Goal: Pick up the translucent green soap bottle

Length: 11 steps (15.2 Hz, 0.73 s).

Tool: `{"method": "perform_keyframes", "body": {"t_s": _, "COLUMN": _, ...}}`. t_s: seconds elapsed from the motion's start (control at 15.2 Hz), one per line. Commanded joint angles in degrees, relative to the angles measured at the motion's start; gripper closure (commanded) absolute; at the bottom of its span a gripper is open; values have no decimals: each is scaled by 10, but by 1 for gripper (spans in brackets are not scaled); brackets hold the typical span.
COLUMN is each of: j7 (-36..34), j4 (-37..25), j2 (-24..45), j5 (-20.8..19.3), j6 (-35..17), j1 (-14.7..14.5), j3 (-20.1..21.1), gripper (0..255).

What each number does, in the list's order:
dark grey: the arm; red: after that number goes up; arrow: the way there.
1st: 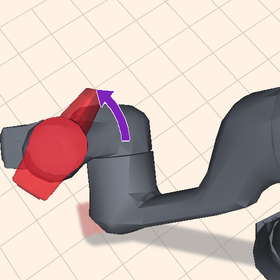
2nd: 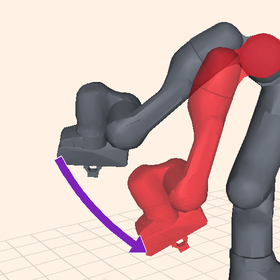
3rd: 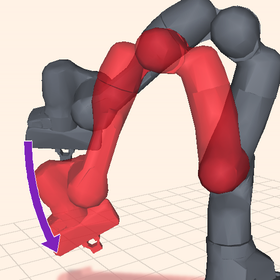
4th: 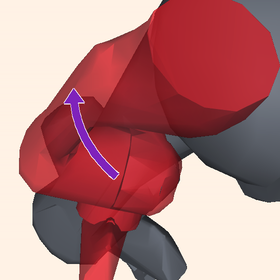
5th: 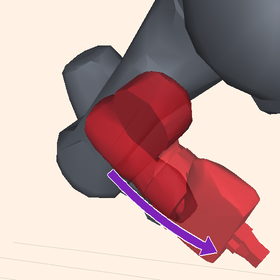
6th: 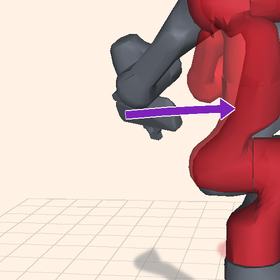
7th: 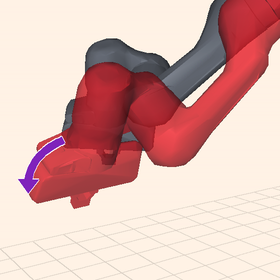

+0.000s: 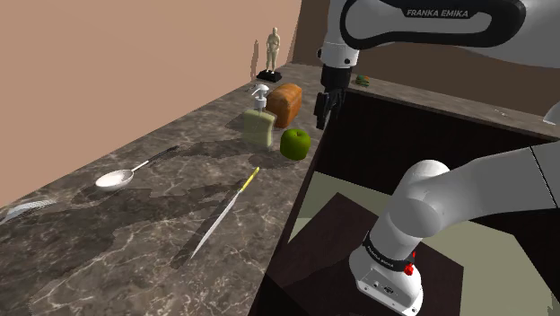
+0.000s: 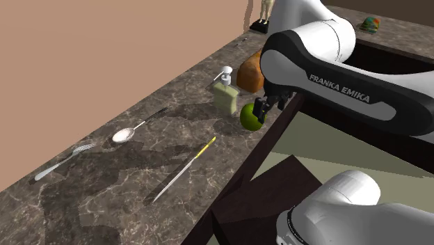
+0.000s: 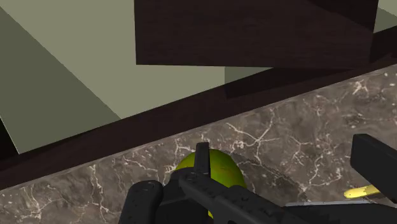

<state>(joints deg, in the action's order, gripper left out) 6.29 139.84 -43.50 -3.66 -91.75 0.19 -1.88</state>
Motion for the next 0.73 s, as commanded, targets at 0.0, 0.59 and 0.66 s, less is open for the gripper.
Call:
{"method": "perform_keyframes", "body": {"t_s": 0.0, "j7": 0, "j4": 0, "j2": 0, "j5": 0, "j6": 0, "j1": 0, "j3": 0, "gripper": 0}}
{"method": "perform_keyframes", "body": {"t_s": 0.59, "j7": 68, "j4": -46, "j2": 149, "j5": -9, "j6": -180, "j1": -18, "j3": -30, "gripper": 0}}
{"method": "perform_keyframes", "body": {"t_s": 0.66, "j7": 76, "j4": -55, "j2": 166, "j5": -8, "j6": -198, "j1": -21, "j3": -33, "gripper": 0}}
